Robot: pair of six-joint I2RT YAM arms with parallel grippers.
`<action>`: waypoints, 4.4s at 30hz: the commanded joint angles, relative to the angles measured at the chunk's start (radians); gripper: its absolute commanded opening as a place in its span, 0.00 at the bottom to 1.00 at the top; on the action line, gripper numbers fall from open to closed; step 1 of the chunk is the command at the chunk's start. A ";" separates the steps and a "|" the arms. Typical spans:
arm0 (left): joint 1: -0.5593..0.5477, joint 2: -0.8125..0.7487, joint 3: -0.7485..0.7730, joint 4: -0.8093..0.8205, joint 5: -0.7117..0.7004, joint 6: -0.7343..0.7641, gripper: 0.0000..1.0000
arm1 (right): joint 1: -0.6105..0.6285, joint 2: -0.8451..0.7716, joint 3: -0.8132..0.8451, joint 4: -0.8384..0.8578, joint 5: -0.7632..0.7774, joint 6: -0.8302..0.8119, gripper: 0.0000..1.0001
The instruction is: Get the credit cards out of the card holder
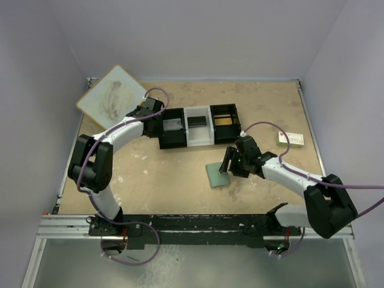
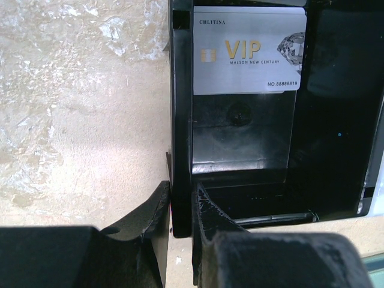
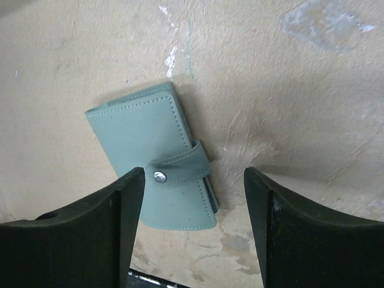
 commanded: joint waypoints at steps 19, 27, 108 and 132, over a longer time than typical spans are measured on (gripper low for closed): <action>-0.011 0.001 -0.027 0.031 0.048 0.049 0.19 | 0.009 0.094 0.107 -0.008 -0.041 -0.215 0.70; -0.011 0.037 -0.004 0.017 0.065 0.107 0.18 | 0.024 0.096 0.120 -0.014 -0.063 -0.234 0.69; -0.021 -0.218 -0.140 0.036 -0.081 -0.102 0.59 | 0.220 0.234 0.269 -0.179 0.263 -0.137 0.24; -0.398 -0.761 -0.681 0.253 -0.055 -0.404 0.58 | 0.444 0.207 0.135 0.208 0.021 0.193 0.01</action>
